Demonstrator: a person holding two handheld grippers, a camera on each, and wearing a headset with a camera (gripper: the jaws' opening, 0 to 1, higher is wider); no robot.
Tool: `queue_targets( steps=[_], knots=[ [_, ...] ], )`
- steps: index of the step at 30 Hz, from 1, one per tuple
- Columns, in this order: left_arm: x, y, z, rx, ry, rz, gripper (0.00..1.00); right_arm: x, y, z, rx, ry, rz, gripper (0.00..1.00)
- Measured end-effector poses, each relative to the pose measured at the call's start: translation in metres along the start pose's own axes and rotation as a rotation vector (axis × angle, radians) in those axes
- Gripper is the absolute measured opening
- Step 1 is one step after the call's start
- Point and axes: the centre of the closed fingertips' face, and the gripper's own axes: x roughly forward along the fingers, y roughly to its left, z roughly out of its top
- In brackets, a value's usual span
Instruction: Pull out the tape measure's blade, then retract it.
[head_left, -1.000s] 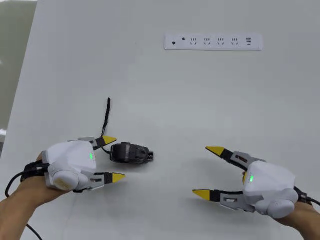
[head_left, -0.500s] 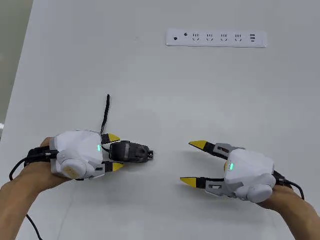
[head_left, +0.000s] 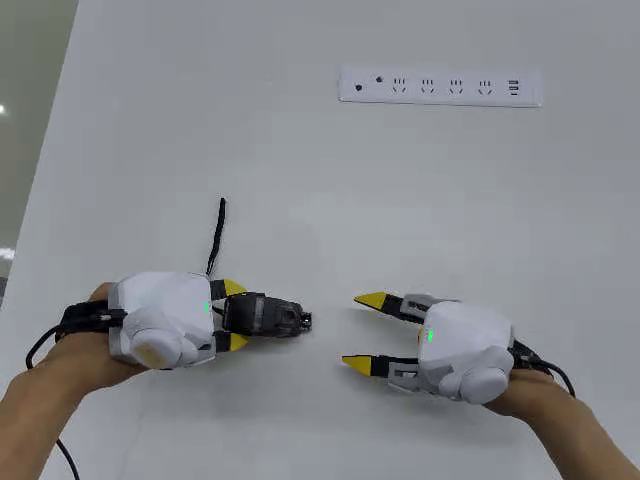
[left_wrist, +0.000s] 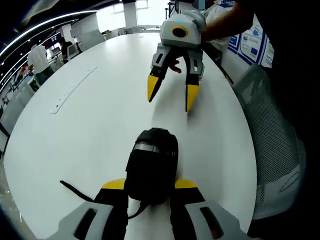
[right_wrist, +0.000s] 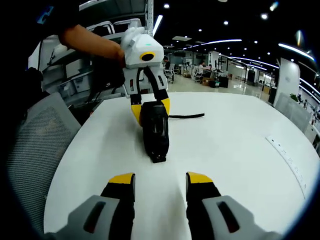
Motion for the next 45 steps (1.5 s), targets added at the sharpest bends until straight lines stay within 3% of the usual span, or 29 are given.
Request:
queue_targets(
  steps=[24,45],
  knots=[
    [0.001,0.002,0.0,-0.021,0.004,-0.016,0.28,0.05,0.003,0.008,-0.043,-0.004,0.075,0.21],
    [0.001,0.001,-0.001,-0.03,-0.006,-0.021,0.28,0.064,0.005,0.006,-0.047,0.02,0.129,0.12]
  ],
)
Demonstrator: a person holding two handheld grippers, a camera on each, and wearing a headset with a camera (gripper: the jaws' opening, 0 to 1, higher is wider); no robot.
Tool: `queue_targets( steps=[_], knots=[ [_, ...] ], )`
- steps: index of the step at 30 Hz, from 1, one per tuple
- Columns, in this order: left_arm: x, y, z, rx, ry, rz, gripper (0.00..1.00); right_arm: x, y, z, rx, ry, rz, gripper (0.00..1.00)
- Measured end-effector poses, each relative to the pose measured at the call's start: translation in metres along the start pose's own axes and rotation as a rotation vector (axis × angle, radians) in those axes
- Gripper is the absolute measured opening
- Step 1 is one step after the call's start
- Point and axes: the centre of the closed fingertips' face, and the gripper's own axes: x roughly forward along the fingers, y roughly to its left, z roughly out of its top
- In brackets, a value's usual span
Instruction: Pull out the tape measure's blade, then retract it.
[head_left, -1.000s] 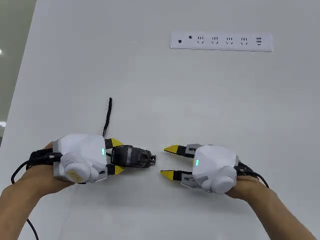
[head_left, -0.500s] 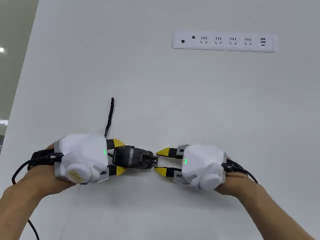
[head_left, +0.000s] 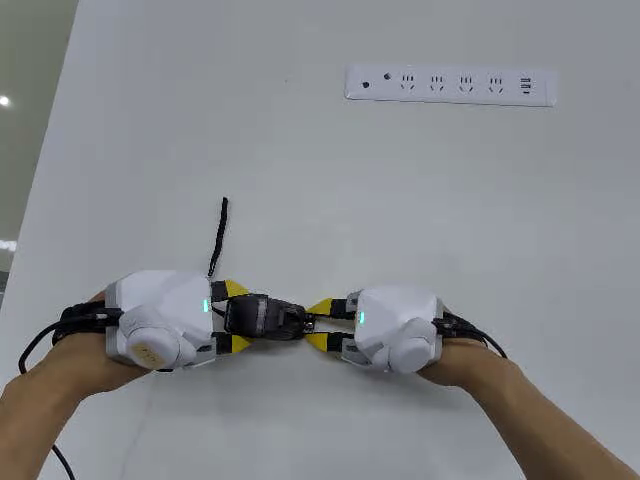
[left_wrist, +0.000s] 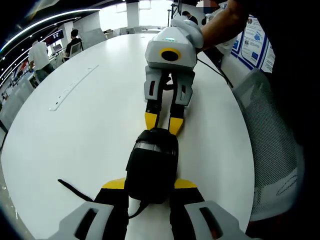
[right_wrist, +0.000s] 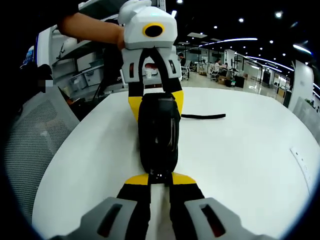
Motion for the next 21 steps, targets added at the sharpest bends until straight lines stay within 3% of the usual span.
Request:
queue_targets(
  steps=[21],
  knots=[
    [-0.0021,-0.0002,-0.0015,-0.018,-0.009,0.004,0.28,-0.007,-0.001,0.0009,-0.033,0.029,0.014,0.11]
  ],
)
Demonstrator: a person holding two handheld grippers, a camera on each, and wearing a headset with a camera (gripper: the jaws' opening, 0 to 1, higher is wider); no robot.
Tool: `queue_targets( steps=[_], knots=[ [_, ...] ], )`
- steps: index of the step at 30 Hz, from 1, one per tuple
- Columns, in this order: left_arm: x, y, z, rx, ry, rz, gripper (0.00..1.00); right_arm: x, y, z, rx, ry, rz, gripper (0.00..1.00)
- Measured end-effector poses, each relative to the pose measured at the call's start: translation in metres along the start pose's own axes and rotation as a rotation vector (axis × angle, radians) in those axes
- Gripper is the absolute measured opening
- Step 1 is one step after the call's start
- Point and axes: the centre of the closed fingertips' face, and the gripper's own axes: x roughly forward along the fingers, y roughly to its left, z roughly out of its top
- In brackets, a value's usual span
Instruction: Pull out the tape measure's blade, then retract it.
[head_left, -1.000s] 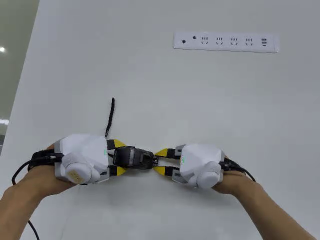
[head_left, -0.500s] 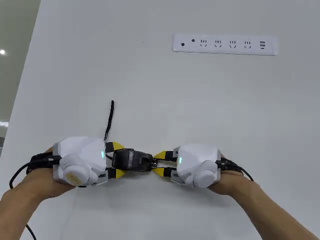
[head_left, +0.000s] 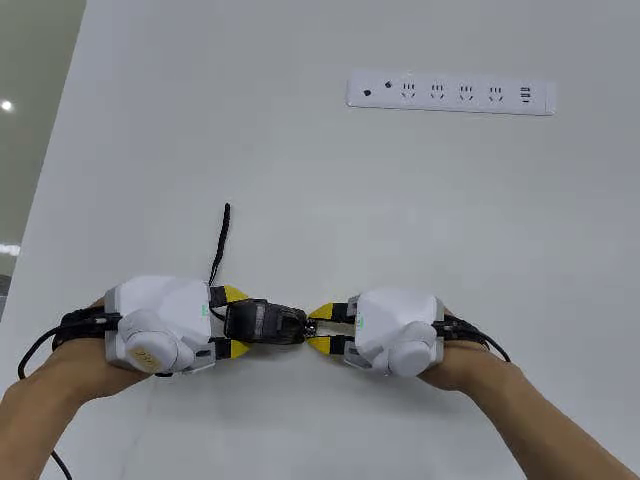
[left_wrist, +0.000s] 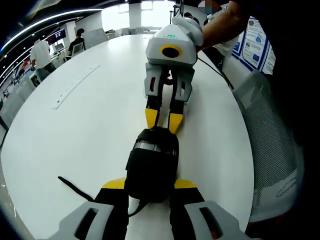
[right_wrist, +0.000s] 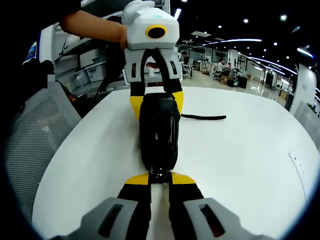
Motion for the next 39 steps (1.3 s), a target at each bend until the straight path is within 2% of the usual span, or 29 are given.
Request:
queue_targets(
  steps=[39],
  knots=[
    [0.0,0.0,-0.001,-0.005,-0.001,0.0,0.28,-0.03,0.0,-0.018,-0.021,0.025,0.007,0.11]
  ],
)
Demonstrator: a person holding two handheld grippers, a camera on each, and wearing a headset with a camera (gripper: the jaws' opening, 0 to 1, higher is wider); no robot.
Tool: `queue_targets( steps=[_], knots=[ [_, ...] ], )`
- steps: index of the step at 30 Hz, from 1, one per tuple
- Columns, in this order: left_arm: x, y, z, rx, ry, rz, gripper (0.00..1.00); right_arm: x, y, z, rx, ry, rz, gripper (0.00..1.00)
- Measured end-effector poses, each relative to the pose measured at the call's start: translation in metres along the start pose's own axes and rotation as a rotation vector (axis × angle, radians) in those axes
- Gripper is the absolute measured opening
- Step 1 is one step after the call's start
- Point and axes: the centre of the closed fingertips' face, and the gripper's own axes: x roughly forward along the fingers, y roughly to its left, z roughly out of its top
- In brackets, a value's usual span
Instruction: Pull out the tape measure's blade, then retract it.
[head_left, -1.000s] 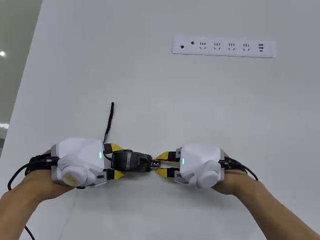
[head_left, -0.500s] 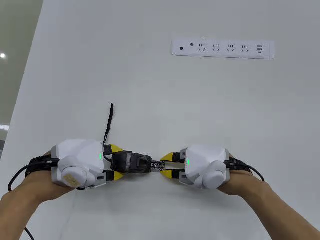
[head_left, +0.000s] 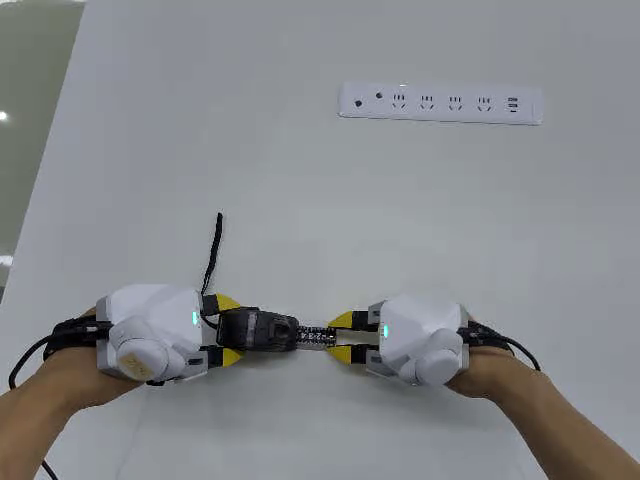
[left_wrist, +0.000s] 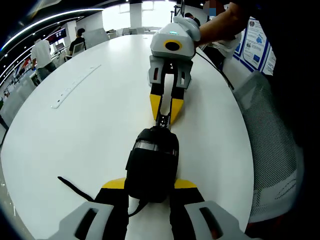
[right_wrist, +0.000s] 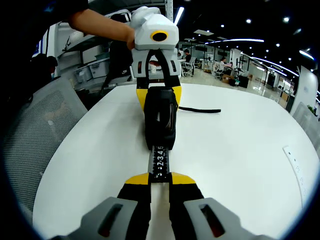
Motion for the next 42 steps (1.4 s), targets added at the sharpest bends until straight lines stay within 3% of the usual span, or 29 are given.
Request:
queue_targets(
  steps=[42],
  knots=[
    [-0.001,0.0,0.001,-0.009,-0.009,0.0,0.28,-0.03,0.002,-0.022,0.003,0.005,0.005,0.12]
  ],
)
